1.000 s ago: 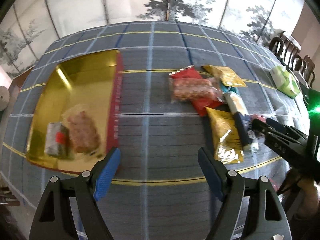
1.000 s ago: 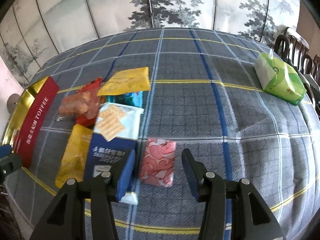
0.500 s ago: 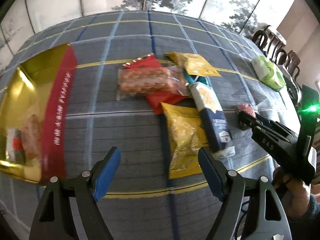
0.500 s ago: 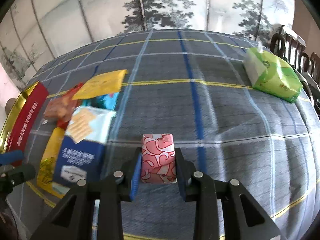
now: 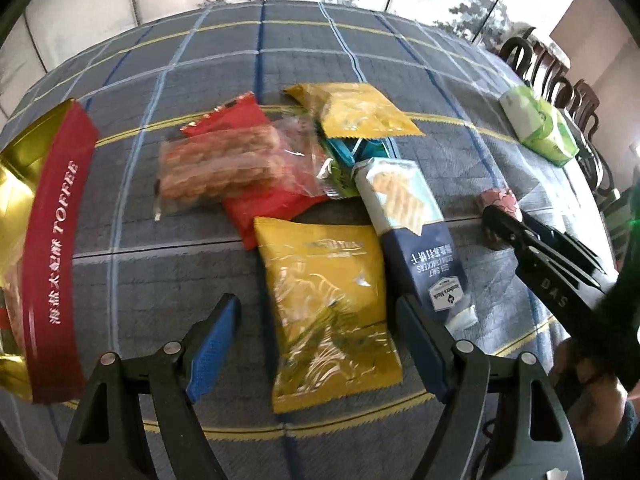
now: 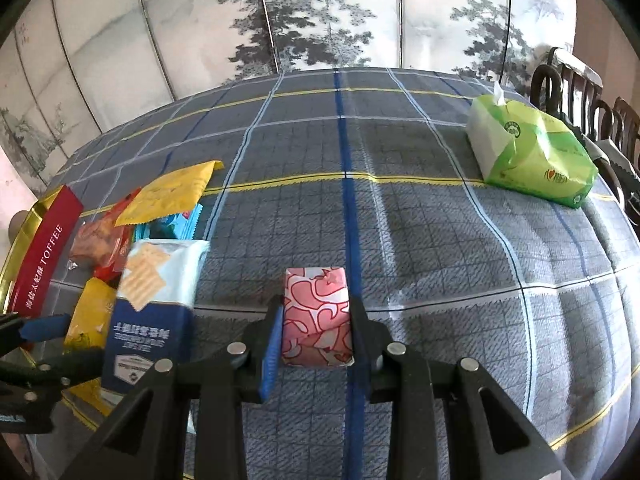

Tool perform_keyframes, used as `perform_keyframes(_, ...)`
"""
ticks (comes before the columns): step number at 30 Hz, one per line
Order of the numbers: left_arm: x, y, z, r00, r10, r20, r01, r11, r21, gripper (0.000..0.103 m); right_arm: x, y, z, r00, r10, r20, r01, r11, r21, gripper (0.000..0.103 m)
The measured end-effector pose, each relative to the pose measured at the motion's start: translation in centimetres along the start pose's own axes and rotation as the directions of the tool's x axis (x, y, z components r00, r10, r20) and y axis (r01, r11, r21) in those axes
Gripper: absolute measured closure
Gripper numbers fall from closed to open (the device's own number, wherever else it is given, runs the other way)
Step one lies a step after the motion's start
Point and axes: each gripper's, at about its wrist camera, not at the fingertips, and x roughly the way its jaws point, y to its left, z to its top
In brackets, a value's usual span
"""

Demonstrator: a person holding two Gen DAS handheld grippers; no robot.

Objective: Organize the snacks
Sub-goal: 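Grasp the pink patterned packet with the right tool while the left tool grasps the yellow packet, then carry the yellow packet into the gold tin with the left tool and release it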

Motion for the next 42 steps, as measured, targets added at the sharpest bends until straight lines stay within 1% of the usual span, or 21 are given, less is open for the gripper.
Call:
perform_keyframes(7,0.9,-1.0,-0.2,0.996,0.090,-0.005,-0.090,0.995,0.045,0.026,0.0,-0.1,-0.1,1.000,0.011,0.006,-0.011,1.000,-0.002,0.072)
perform_keyframes(8,0.9,-1.0,-0.2,0.996,0.089,-0.001,-0.088,0.995,0.047,0.026,0.0,-0.1,-0.2,1.000,0.011,0.007,-0.011,1.000,-0.002,0.072)
perform_keyframes(9,0.9,-0.9,-0.3,0.996,0.086,0.005,-0.086,0.995,0.049,0.028,0.0,-0.1,-0.3,1.000,0.012,0.008,-0.012,1.000,-0.003,0.072)
perform_keyframes(11,0.7,-0.9,-0.5,0.995,0.095,0.013,-0.095,0.994,0.057,0.035,-0.1,0.0,-0.3,1.000,0.009,0.012,-0.009,1.000,-0.009,0.072)
perform_keyframes(13,0.4,-0.9,-0.7,0.995,0.096,0.024,-0.097,0.993,0.074,0.049,-0.1,0.1,-0.4,1.000,0.004,0.015,-0.004,1.000,-0.013,0.072)
perform_keyframes(15,0.3,-0.8,-0.8,0.996,0.090,0.023,-0.091,0.993,0.073,0.050,-0.1,0.2,-0.5,1.000,0.000,0.019,0.000,1.000,-0.017,0.072)
perform_keyframes(18,0.0,-0.5,-1.0,0.997,0.075,0.030,-0.077,0.995,0.065,0.055,-0.1,0.3,-0.6,1.000,0.000,0.025,0.001,1.000,-0.022,0.072)
perform_keyframes(28,-1.1,0.0,-1.8,0.997,0.067,0.038,-0.069,0.996,0.048,0.055,-0.2,0.5,-0.9,0.999,-0.010,0.042,0.012,0.999,-0.042,0.072)
perform_keyframes(34,-2.7,0.3,-1.9,0.997,0.055,0.060,-0.057,0.998,0.039,0.055,-0.1,0.7,-1.0,0.998,-0.019,0.053,0.021,0.999,-0.047,0.072)
perform_keyframes(42,-5.1,1.5,-1.8,0.992,0.070,0.102,-0.073,0.997,0.022,0.055,-0.1,0.6,-1.1,0.998,-0.027,0.053,0.029,0.998,-0.050,0.072)
